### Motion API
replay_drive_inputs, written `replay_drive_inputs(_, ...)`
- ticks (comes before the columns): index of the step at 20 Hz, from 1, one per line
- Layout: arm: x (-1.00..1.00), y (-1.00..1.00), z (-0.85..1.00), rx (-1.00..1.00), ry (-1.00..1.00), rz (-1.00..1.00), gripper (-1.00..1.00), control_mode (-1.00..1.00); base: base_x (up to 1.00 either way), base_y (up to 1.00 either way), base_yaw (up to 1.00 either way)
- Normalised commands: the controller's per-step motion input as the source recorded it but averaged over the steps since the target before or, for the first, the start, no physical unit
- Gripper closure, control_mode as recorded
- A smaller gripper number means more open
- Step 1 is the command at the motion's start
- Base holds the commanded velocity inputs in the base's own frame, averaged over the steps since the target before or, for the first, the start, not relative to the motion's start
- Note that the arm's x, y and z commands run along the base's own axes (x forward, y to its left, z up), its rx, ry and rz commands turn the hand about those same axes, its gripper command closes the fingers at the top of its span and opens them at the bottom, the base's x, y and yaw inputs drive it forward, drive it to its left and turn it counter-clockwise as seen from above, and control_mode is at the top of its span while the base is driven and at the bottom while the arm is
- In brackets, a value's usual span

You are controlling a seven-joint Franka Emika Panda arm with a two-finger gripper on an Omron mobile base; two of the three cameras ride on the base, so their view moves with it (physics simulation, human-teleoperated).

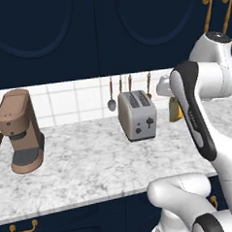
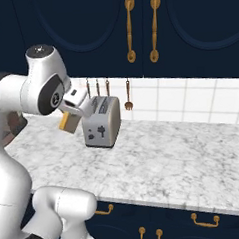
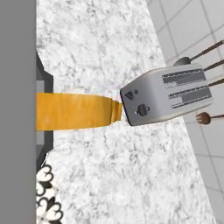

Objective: Start the toaster. Once the lever pops up, take the bread to the plate on the dining counter.

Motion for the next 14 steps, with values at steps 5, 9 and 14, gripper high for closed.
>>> replay_drive_inputs(5, -0.41, 0.0, -0.26, -0.13, 0.0, 0.0, 1.0, -1.0, 0.0, 0.0, 0.0)
replay_drive_inputs(9, -0.01, 0.0, -0.33, -0.14, 0.05, 0.0, 1.0, -1.0, 0.0, 0.0, 0.0)
replay_drive_inputs(14, -0.06, 0.0, -0.01, -0.02, 0.0, 0.0, 1.0, 1.0, -0.72, -0.04, -0.05)
